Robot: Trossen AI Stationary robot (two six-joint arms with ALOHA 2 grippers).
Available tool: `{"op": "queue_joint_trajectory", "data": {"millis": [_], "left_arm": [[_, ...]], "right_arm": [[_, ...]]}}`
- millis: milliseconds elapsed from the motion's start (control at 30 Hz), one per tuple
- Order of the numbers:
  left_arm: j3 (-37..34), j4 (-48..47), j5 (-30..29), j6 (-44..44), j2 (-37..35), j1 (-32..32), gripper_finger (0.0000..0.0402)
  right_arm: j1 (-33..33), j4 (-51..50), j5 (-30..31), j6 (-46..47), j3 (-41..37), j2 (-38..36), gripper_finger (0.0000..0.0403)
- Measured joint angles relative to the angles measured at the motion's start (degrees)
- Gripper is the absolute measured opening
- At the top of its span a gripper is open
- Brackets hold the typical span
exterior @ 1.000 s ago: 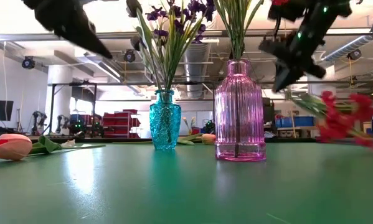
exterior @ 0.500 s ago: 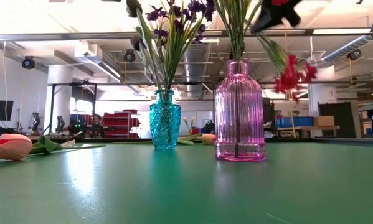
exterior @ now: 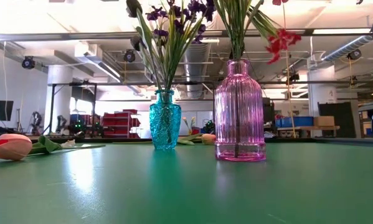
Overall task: Sort flowers into vase by color
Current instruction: Put the pink flowers into the purple vase
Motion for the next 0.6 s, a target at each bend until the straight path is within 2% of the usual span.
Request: {"op": "queue_joint_trajectory", "data": {"millis": [100, 267, 333, 600], "left_arm": [[-0.1, -1.9, 0.0, 0.2, -0.5, 0.0, 0.0230], [-2.7, -4.4, 0.0, -5.1, -2.5, 0.0, 0.0230], [-4.7, -4.4, 0.0, -7.5, -3.4, 0.0, 0.0230], [-15.7, -3.7, 0.1, -17.1, -7.0, -0.8, 0.0230]], "right_arm": [[0.6, 0.4, 6.4, -6.9, 0.9, 2.4, 0.0012], [0.9, 0.6, 23.5, -18.4, 1.3, 5.0, 0.0012], [0.9, 0.6, 28.5, -22.1, 1.3, 5.6, 0.0012], [0.9, 0.6, 29.6, -23.6, 1.4, 5.6, 0.0012]]}}
